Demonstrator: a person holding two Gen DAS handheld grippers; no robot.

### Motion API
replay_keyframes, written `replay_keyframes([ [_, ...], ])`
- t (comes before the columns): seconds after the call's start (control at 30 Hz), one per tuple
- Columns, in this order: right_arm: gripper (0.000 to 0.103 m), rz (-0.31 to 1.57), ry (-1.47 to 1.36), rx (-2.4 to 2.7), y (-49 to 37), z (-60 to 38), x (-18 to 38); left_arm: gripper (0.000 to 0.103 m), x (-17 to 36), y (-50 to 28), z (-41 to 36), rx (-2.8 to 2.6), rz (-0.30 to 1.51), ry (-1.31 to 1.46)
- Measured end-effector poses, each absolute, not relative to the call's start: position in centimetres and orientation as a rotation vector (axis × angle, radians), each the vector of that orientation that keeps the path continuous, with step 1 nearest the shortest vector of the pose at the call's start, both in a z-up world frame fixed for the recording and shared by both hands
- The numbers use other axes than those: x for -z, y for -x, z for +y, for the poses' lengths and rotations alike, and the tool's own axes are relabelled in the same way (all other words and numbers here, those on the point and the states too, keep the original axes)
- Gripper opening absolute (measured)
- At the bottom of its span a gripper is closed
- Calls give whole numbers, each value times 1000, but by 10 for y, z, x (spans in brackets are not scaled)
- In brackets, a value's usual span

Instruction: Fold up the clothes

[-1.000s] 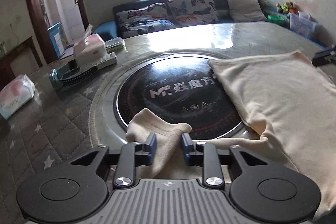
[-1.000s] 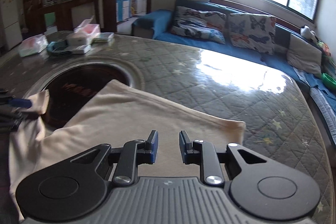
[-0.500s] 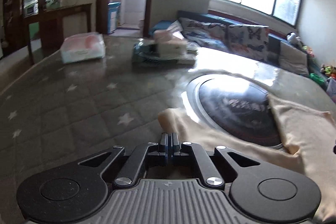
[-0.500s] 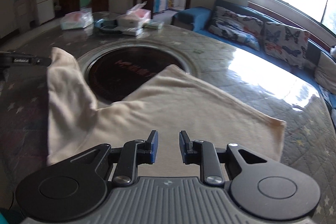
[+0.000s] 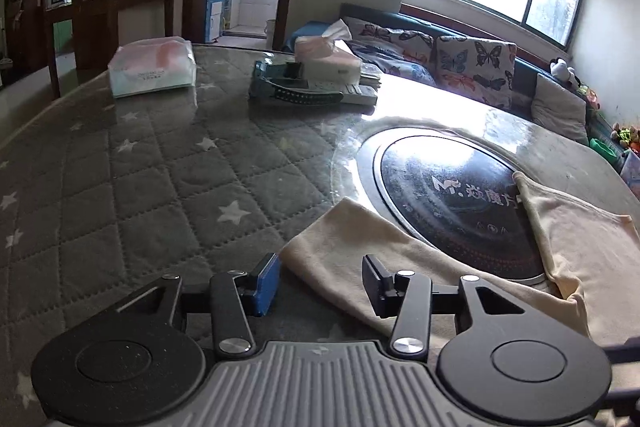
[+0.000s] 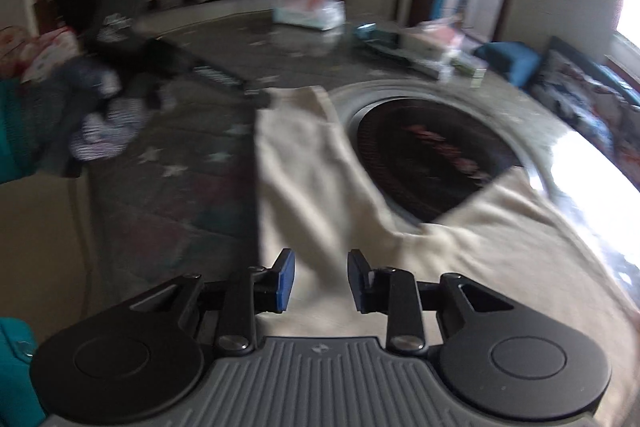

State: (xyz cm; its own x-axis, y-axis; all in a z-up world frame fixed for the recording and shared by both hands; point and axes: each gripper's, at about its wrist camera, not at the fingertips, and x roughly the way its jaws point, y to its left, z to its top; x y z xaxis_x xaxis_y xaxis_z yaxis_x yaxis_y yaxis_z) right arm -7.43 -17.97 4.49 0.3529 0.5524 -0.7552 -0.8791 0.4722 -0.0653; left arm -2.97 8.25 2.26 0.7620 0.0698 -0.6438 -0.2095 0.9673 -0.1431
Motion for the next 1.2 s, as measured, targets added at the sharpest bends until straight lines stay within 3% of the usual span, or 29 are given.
replay_keyframes([
  [0.03,29,743,526,-988,76,-176,-42,23,-21,27,81,-159,690,199],
  [0.1,28,755,547,-1001,79,-169,-35,7,-18,24,80,-180,684,179],
  [0.13,27,762,554,-1002,81,-167,-32,4,-18,24,82,-184,678,187],
  [0.17,27,764,555,-1002,83,-166,-30,4,-20,25,84,-190,668,193],
  [0.27,10,769,543,-1018,85,-166,-30,3,-34,34,87,-214,589,193],
  [0.3,10,771,539,-1024,85,-166,-30,3,-38,36,89,-221,573,200],
  [0.93,22,803,386,-835,28,-188,-35,4,-24,38,90,-242,646,178],
  [1.03,28,787,387,-847,25,-187,-27,4,-24,42,91,-252,644,179],
  [1.2,28,750,378,-860,24,-195,-36,4,-26,48,93,-260,647,181],
])
